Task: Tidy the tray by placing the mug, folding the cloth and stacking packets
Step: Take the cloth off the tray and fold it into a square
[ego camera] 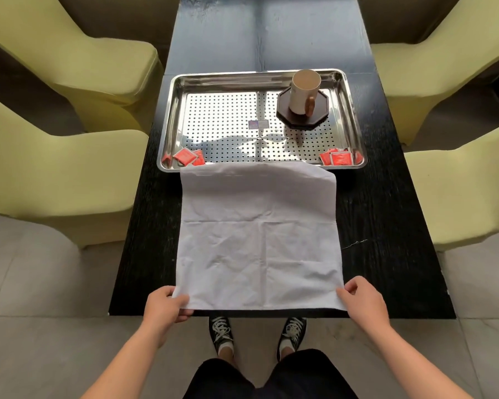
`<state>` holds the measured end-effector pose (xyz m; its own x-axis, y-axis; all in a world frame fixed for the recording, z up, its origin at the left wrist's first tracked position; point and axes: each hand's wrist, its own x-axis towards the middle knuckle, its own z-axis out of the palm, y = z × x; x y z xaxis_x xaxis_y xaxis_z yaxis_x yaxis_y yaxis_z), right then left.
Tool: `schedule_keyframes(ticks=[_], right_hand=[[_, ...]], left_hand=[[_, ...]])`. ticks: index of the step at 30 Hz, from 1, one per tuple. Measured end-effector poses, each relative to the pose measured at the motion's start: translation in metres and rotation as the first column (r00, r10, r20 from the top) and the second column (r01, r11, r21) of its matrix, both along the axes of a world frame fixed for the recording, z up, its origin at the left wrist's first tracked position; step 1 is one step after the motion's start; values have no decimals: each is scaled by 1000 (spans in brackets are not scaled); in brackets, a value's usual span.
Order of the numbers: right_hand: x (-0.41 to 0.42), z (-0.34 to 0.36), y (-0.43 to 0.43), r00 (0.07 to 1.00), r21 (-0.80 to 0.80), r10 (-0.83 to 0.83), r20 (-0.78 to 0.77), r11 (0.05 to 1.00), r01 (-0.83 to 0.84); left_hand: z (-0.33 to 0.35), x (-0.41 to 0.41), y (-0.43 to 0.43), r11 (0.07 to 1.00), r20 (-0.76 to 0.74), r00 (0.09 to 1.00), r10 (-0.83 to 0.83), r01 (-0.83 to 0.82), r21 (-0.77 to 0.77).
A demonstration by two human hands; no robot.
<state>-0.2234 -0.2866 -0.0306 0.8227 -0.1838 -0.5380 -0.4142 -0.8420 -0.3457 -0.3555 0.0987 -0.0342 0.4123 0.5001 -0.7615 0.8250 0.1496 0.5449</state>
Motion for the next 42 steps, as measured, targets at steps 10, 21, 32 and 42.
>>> schedule_keyframes(ticks=[10, 21, 32, 42], right_hand=[[-31, 23, -31, 985, 412, -145, -99, 895, 173], [-38, 44, -57, 998, 396, 25, -57, 918, -1], [-11, 54, -56, 990, 458, 91, 108, 879, -130], [-23, 53, -71, 972, 477, 231, 40, 850, -222]], left_hand=[[20, -41, -5, 999, 97, 995, 31, -34, 29], [25, -64, 7, 993, 199, 975, 100, -86, -78], [44, -42, 13, 932, 294, 901, -319, 243, 268], [42, -79, 27, 926, 300, 877, -375, 342, 158]])
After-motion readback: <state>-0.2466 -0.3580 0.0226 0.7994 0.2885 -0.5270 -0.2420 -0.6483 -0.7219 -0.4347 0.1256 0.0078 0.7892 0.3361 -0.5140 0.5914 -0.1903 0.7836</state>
